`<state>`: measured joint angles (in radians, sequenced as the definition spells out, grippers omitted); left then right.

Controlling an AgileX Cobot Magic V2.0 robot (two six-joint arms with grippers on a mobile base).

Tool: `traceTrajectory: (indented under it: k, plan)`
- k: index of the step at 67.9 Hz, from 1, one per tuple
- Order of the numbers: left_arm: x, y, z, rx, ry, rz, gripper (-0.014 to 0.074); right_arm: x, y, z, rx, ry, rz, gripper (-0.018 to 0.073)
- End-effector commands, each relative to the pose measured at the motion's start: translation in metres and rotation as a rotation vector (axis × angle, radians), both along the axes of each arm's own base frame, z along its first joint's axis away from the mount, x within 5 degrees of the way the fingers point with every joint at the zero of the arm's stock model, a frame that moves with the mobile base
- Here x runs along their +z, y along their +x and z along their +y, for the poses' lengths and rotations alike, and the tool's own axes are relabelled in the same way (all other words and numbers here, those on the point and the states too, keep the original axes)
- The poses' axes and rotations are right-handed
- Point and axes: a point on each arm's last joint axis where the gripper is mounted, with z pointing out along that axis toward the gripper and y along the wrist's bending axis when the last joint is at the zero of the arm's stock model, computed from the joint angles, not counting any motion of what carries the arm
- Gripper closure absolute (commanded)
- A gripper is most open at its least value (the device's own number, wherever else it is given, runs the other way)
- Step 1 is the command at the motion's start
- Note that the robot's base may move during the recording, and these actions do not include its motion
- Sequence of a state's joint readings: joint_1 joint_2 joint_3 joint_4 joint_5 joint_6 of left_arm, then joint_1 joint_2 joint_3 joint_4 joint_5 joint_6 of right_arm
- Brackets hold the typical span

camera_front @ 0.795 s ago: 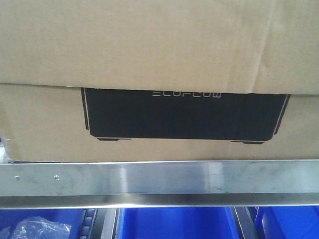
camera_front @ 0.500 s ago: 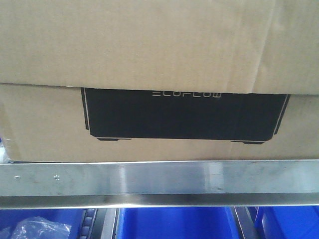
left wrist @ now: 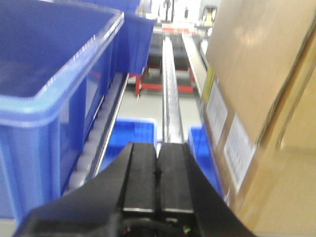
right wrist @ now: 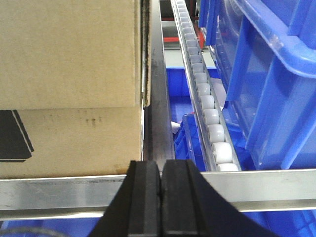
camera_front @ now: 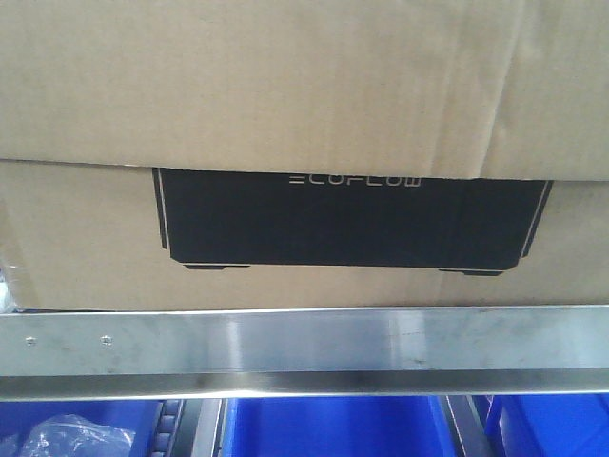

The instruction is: Grab box from left shelf to table start

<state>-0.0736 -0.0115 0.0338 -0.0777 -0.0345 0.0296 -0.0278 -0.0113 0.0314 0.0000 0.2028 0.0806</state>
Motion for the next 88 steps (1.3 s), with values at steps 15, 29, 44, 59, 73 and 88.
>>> traceTrajectory:
  k: [15,29,44,59,73,88]
  plan:
    - [0.067,-0.018,0.001,-0.004,-0.031,-0.252,0.0688,0.008,0.0,0.0,-0.004,-0.014,-0.093,0.0501]
    - [0.12,-0.035,0.002,0.002,0.042,-0.193,0.0579,0.008,0.0,0.0,-0.004,-0.014,-0.093,0.0501]
    - [0.153,-0.023,0.001,-0.005,0.05,-0.052,0.015,0.008,0.0,0.0,-0.004,-0.014,-0.093,0.0501]
    - [0.197,0.002,-0.004,-0.048,0.016,0.152,0.0153,0.008,0.0,0.0,-0.004,-0.014,-0.093,0.0501]
    - [0.241,0.035,-0.023,-0.221,0.034,0.263,0.0153,0.008,0.0,0.0,-0.004,-0.014,-0.093,0.0501]
    - [0.249,0.099,-0.062,-0.367,0.12,0.476,0.0153,0.008,0.0,0.0,-0.004,-0.014,-0.093,0.0501]
